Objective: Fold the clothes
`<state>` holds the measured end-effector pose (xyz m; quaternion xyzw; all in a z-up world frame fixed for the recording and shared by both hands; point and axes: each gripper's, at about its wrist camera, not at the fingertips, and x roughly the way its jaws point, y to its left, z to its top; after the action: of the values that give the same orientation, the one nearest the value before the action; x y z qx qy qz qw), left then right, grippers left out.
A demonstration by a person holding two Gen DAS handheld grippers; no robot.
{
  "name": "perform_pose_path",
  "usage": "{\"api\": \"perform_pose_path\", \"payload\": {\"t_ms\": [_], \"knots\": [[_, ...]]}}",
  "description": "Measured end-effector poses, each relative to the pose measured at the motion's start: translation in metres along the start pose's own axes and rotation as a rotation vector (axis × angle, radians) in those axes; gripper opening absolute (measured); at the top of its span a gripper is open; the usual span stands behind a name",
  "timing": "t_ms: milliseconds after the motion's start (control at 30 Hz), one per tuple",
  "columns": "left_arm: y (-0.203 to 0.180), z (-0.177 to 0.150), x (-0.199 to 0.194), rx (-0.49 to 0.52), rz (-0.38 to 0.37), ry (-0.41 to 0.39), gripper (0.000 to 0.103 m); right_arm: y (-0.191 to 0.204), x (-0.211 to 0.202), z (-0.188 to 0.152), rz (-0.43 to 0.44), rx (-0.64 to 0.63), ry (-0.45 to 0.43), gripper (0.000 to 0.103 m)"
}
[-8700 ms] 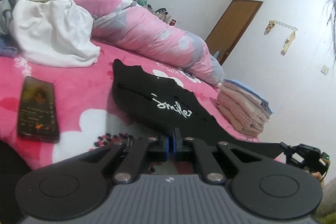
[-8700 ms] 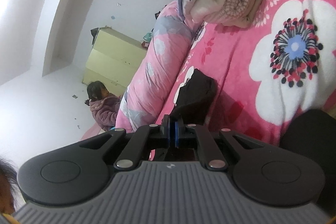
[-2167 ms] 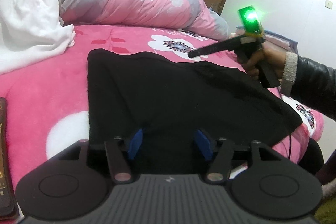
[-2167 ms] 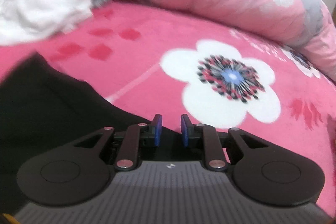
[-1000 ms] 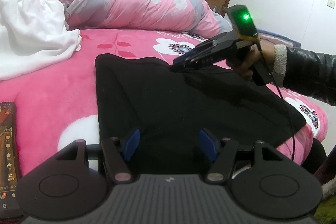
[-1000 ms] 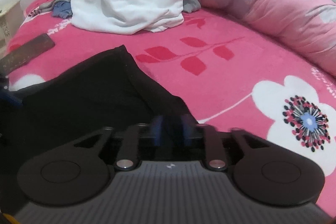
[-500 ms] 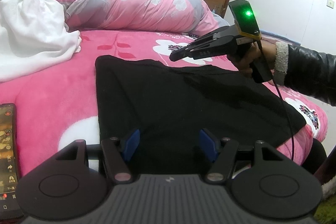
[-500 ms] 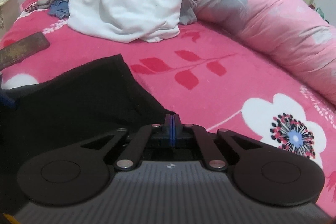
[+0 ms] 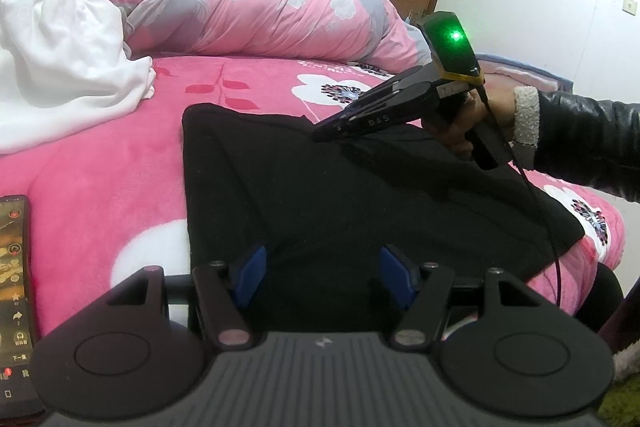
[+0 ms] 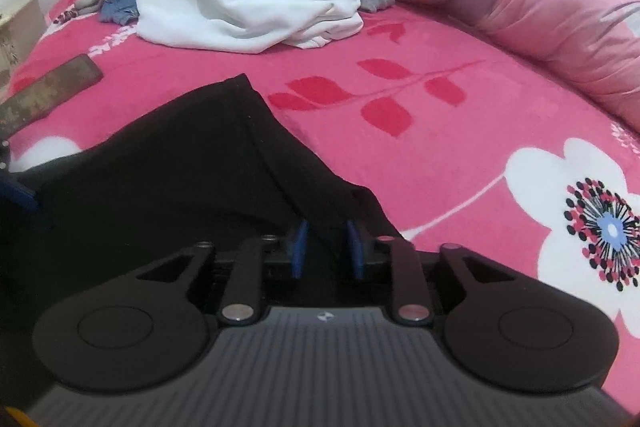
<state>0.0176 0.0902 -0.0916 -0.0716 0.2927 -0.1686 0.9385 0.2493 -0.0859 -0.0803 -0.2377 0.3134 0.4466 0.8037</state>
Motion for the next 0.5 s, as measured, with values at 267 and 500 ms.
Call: {"api": "perform_pose_path", "payload": {"t_ms": [267, 500], "knots": [[0.0, 0.0, 0.0, 0.006, 0.005, -0.008, 0.065, 0.004, -0.015, 0.006, -0.061, -0.044, -0.06, 0.0], [-0.002, 0.0, 0.0, 0.018, 0.017, -0.002, 0.065, 0.002, 0.001, 0.008, -0.103, -0.046, -0.06, 0.0]]}}
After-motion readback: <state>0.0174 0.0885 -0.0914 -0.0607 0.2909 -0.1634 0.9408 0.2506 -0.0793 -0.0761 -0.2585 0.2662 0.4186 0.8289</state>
